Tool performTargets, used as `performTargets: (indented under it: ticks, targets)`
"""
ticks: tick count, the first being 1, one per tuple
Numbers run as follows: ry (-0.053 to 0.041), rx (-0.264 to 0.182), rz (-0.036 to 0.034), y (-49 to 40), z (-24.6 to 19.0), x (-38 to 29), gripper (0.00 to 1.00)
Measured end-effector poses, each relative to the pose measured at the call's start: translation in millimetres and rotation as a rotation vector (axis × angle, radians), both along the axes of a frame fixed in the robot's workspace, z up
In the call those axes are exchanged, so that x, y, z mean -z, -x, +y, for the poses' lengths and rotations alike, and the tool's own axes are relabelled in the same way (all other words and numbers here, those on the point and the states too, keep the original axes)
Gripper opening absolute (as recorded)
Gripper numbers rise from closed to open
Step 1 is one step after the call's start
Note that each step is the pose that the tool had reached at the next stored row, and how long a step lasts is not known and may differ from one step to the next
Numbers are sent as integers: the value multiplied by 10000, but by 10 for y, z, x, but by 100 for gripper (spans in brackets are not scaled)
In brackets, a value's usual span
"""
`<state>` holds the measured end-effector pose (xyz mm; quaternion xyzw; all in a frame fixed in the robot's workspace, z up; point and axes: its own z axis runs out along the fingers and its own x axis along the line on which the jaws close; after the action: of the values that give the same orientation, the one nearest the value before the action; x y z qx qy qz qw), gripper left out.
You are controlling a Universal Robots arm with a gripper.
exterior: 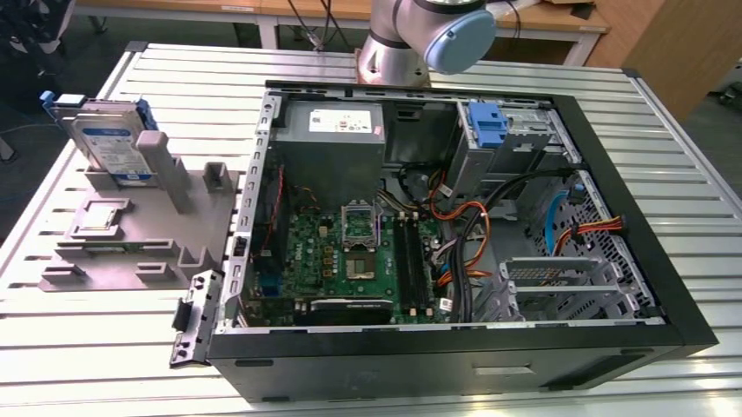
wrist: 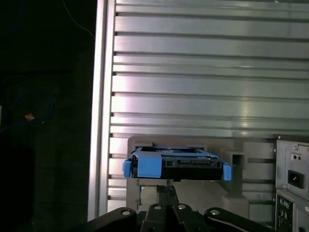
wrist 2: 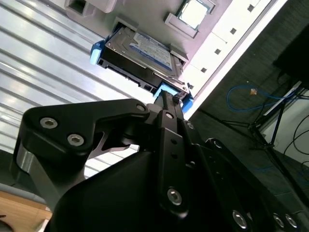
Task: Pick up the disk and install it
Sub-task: 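Pick up the disk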
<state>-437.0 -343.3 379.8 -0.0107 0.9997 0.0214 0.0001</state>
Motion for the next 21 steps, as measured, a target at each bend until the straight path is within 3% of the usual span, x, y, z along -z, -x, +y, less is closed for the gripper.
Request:
performTargets:
  ticks: [11,21]
  targets:
    - [0,-828,2,0,0,0,10]
    - [0,-853,4,0,0,0,10]
